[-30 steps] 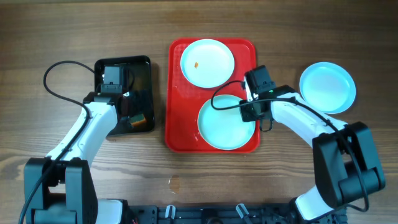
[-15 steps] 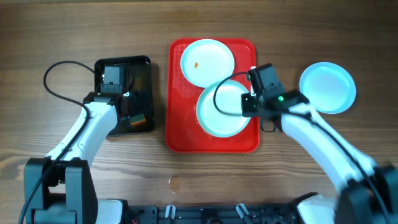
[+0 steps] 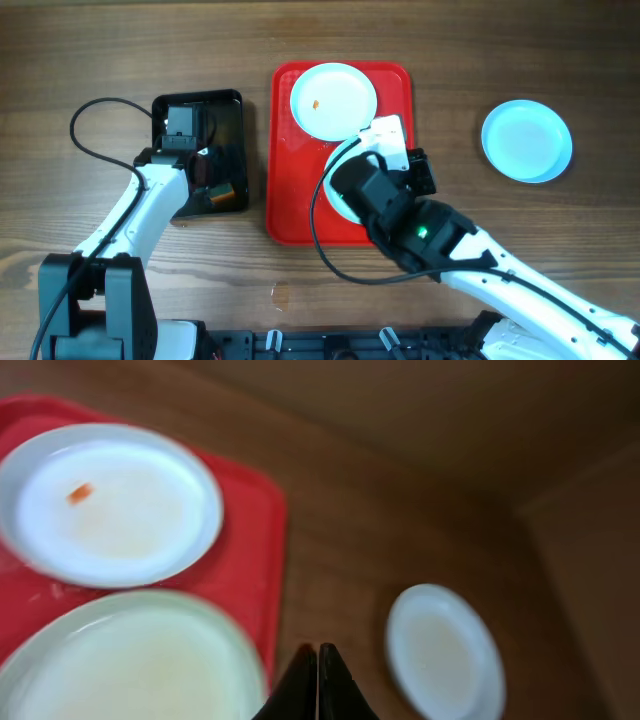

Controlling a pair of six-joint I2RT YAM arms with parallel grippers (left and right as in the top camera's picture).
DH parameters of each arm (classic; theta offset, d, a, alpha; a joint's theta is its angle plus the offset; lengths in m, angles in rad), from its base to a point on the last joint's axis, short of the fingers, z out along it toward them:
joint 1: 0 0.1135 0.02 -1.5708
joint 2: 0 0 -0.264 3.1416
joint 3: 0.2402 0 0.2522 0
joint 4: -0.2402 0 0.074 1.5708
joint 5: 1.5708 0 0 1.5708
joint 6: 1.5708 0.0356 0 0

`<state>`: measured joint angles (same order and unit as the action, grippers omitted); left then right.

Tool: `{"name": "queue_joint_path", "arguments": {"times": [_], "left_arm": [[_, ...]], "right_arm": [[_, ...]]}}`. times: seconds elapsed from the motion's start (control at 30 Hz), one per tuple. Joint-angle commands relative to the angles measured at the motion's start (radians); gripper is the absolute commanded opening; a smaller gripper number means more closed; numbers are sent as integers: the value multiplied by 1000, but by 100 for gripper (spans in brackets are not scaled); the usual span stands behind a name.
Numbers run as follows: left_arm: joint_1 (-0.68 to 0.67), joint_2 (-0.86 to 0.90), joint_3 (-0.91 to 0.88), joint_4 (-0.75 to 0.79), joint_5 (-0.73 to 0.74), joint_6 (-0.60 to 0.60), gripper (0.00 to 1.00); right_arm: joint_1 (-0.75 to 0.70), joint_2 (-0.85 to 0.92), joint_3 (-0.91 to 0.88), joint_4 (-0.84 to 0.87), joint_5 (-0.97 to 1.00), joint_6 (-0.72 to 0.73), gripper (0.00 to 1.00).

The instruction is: Clean dirty plates on tray and stack at the side

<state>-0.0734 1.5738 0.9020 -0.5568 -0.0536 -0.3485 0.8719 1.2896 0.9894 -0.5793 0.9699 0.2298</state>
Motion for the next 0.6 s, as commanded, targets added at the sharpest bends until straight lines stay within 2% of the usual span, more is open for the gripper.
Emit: {"name": "queue_joint_path", "arguments": {"times": [0.0,0.03,0.17,0.23,0.33,0.47,0.57], "left_arm": [[3,0,-1,0,4,12,100],[3,0,-1,0,4,12,100],[3,0,-1,0,4,12,100],[3,0,-1,0,4,12,100],[3,0,-1,0,4,12,100],[4,0,-1,0,4,12,100],[3,0,-1,0,4,12,100]], "right_arm": [[19,-2,11,9,129,-63,4],[18,-2,11,7,85,-63,4],[-77,6,0,-18,-287,-14,6],[-178,23,-16,-13,-467,17,21],[-322,62,-21,-6,-694,-14,29],[-516,169,-21,20,-970,-117,30],[-595,250,-21,45,-1089,-154,30]]}}
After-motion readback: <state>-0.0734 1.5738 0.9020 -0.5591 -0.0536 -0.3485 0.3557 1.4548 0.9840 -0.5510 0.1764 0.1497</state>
